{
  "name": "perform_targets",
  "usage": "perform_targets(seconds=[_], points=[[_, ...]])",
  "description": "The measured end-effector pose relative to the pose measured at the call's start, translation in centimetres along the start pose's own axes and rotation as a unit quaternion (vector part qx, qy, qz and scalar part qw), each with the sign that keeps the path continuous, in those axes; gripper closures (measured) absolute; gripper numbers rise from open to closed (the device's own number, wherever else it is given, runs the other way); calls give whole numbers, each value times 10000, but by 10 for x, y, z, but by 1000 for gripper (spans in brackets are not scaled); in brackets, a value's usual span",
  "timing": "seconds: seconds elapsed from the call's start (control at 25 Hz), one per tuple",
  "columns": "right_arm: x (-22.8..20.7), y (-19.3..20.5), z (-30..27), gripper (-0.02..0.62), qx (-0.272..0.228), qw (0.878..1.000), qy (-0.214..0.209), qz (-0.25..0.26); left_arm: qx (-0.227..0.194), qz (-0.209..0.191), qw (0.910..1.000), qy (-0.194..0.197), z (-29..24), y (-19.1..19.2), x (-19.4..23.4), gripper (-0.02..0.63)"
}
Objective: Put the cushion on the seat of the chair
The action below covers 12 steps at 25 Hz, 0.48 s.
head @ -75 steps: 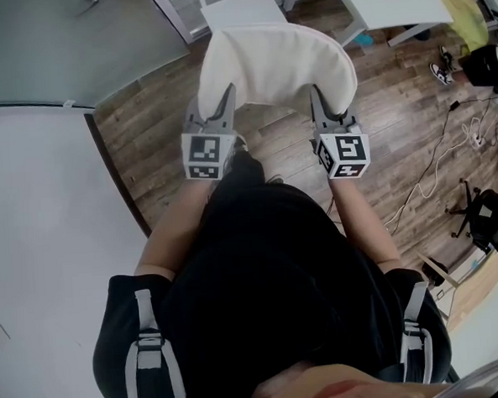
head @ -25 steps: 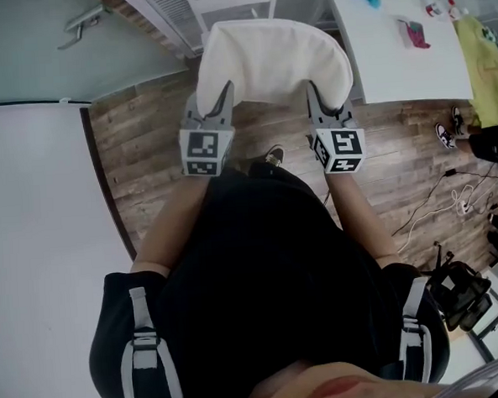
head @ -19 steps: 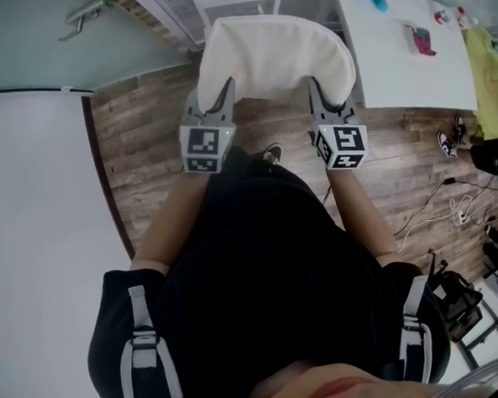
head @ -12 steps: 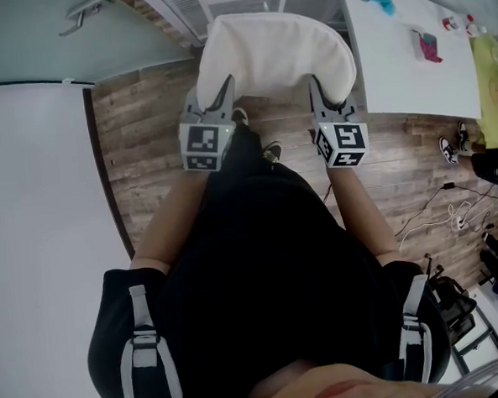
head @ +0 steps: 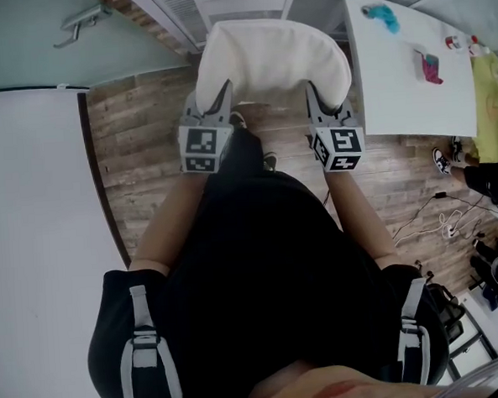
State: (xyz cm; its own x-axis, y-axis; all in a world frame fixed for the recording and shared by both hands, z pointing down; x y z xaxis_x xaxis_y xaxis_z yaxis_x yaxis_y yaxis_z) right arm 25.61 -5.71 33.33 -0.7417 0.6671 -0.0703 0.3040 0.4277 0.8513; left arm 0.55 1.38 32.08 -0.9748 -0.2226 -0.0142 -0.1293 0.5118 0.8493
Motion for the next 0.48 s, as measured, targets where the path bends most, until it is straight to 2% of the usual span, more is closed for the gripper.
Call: perform_targets(seconds=[0.48], points=[[-4,-16,-107,549,664,9978,-72,21,466,303,9983,171,-79,15,81,551]])
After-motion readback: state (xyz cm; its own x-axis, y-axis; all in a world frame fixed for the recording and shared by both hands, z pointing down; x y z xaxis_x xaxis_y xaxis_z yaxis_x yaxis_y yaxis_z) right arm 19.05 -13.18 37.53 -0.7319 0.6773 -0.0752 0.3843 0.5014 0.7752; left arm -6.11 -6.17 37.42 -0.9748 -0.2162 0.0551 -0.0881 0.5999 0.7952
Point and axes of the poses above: the fingertips, and each gripper's own axes: z backward along the fingers, x to its left, y out of its underside, the point moved 9 cm from there along z, backward along the fingers, and after that the axes turned 7 degrees about x, right-handed, at the moved point
